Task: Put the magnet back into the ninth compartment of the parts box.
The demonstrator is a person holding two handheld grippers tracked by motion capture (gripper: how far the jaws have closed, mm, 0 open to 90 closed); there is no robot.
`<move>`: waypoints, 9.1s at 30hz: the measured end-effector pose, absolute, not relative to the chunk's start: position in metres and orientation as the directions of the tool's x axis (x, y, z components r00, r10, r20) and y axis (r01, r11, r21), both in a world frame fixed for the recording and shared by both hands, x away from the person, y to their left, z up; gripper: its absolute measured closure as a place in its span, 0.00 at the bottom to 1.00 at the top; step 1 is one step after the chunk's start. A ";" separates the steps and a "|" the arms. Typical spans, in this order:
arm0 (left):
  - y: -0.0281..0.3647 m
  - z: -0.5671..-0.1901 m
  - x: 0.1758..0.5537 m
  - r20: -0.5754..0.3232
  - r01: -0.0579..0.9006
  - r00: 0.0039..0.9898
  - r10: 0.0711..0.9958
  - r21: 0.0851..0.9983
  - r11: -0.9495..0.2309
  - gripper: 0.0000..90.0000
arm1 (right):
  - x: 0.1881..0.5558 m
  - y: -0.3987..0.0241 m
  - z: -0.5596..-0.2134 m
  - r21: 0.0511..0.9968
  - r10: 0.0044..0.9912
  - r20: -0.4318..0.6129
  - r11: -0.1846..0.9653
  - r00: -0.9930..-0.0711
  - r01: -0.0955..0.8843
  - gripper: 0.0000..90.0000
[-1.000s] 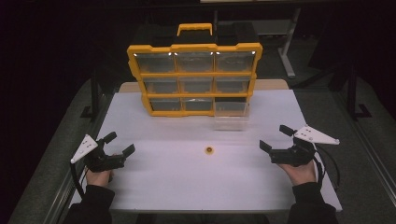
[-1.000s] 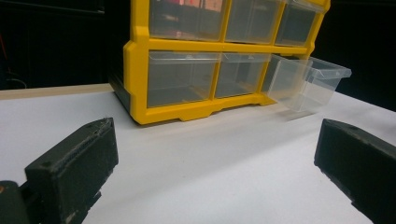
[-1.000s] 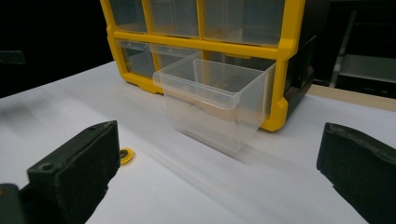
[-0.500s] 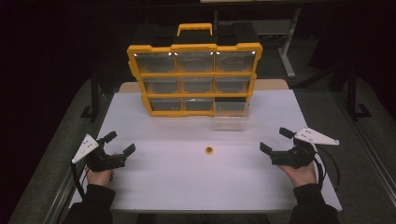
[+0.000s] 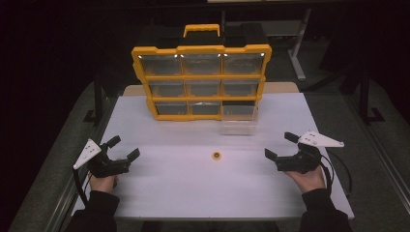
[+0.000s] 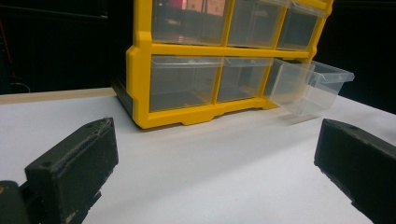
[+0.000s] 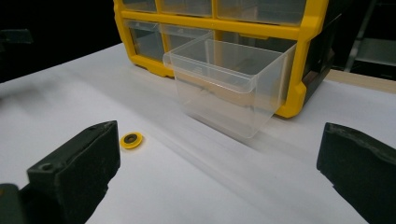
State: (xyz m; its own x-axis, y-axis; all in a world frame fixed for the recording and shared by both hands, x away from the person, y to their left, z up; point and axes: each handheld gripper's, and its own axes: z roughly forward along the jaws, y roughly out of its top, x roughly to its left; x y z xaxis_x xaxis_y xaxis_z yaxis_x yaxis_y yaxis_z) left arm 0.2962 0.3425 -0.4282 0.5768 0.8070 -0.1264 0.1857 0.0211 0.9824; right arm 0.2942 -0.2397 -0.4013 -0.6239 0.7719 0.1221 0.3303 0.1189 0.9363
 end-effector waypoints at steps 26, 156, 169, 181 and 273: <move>0.344 -0.428 0.296 -0.125 0.176 0.565 0.815 0.984 0.029 0.00 | 0.304 -0.218 -0.387 0.922 0.728 0.080 0.206 -0.681 0.328 0.00; 0.342 -0.428 0.296 -0.124 0.170 0.579 0.806 0.985 0.030 0.00 | 0.372 -0.072 -0.435 0.693 0.499 0.074 0.596 -0.863 0.404 0.00; 0.342 -0.428 0.296 -0.127 0.169 0.579 0.805 0.985 0.034 0.00 | 0.378 -0.074 -0.442 0.656 0.505 0.093 0.617 -0.858 0.434 0.15; 0.342 -0.428 0.296 -0.124 0.168 0.578 0.806 0.985 0.031 0.00 | 0.375 -0.069 -0.444 0.631 0.492 0.079 0.648 -0.867 0.426 0.43; 0.341 -0.430 0.297 -0.124 0.172 0.579 0.806 0.985 0.028 0.00 | 0.379 -0.082 -0.357 0.737 0.508 0.065 0.555 -0.859 0.385 0.68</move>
State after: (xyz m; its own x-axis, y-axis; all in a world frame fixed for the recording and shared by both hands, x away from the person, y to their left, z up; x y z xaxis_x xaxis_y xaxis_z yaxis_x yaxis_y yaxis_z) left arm 0.2973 0.3410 -0.4297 0.5786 0.8061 -0.1240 0.1723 0.0278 0.9846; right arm 0.3786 -0.0822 -0.3573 -0.8590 0.5078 0.0654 0.3845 0.5555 0.7373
